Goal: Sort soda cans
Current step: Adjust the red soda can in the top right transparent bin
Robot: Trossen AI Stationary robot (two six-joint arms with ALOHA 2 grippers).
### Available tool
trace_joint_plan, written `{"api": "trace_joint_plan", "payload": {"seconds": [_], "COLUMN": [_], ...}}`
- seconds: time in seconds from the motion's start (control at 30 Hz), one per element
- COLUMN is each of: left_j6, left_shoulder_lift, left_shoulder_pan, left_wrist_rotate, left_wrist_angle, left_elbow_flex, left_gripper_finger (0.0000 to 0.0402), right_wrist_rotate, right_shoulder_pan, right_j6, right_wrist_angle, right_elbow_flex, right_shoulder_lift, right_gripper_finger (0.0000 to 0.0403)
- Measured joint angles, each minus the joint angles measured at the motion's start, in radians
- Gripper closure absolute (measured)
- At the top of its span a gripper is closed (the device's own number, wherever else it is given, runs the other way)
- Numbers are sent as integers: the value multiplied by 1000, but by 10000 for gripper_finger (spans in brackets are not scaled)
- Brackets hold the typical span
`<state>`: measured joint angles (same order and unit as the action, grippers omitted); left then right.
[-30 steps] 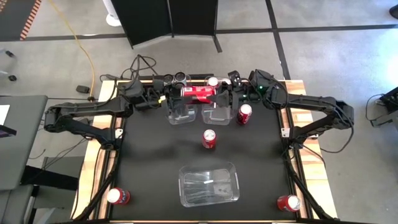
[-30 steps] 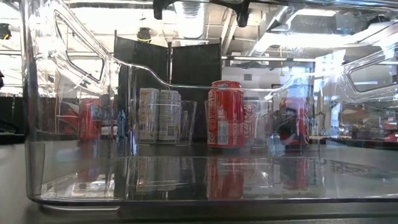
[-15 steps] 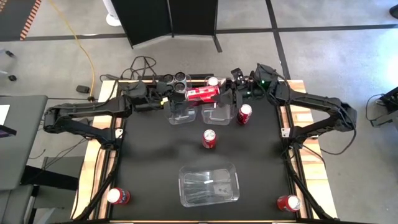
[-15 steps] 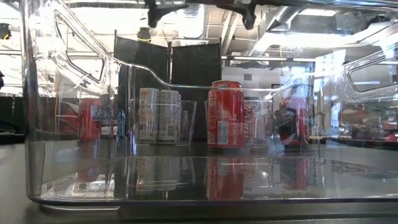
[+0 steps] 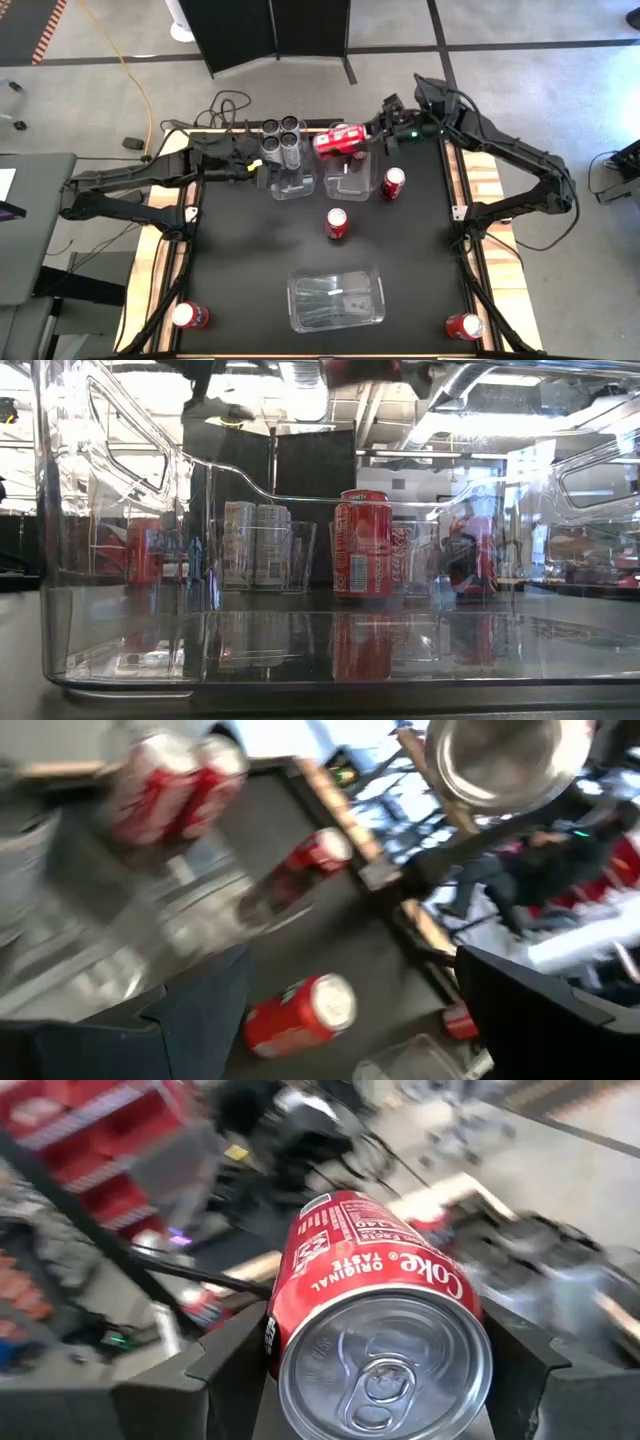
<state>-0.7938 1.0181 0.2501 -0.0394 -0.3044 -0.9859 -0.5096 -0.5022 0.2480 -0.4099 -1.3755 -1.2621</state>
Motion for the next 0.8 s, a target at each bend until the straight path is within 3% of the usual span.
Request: {"api": "trace_joint_plan", "payload": {"seconds": [0.37,0.53,0.8], "left_j6": [-38,-41,-52], "left_shoulder_lift": [29,47,66], "left_shoulder_pan": [0,0,-17], "left_wrist_rotate": [-44,-46,-48], "left_wrist_angle": [-122,-127,-137], "left_elbow_flex": [0,0,0], "left_gripper_finger": [60,60,60], "right_wrist_rotate": [231,367,427], "right_shoulder_pan": [-17,13,46], "right_j6": [-162,-219,-197], "right_wrist_angle": [-348,-529,-728], "right_elbow_flex": [-81,-167,-400], "right_shoulder_lift": [-115,-256,-534], "right_gripper_finger": [121,121,121]}}
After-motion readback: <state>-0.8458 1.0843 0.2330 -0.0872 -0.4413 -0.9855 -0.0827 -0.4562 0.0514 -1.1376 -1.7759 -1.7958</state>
